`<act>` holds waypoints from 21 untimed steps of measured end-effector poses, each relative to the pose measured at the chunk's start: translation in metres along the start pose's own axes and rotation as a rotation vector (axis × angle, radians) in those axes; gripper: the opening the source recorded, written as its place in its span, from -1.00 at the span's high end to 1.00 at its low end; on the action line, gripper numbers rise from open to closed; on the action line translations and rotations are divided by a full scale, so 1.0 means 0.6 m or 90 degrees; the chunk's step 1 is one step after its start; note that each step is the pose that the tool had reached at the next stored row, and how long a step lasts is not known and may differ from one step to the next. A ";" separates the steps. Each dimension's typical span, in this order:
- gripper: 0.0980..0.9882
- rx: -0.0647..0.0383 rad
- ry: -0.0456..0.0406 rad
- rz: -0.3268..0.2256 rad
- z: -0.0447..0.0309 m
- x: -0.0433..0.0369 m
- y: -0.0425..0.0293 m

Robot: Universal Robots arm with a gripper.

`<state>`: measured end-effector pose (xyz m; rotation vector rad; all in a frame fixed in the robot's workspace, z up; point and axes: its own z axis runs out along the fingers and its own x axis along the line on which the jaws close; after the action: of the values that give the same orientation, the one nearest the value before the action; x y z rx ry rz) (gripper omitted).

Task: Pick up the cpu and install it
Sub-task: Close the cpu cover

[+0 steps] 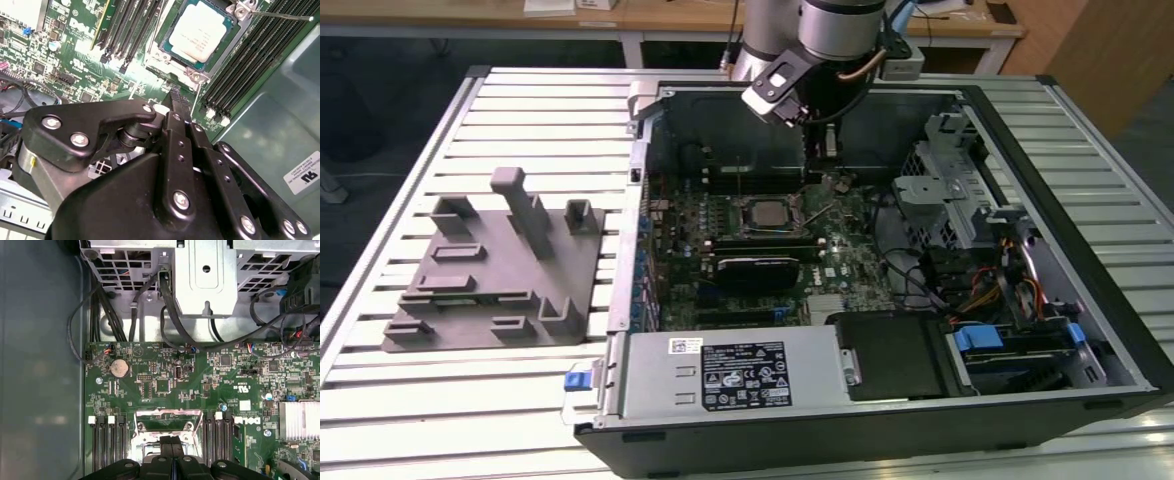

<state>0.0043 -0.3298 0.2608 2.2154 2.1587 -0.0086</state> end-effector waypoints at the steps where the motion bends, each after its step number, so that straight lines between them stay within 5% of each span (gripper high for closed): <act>1: 0.98 0.000 0.0000 0.000 -0.001 0.000 0.000; 21: 0.98 0.000 0.0000 0.000 0.000 0.002 0.049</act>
<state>0.0335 -0.3297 0.2615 2.2153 2.1588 -0.0086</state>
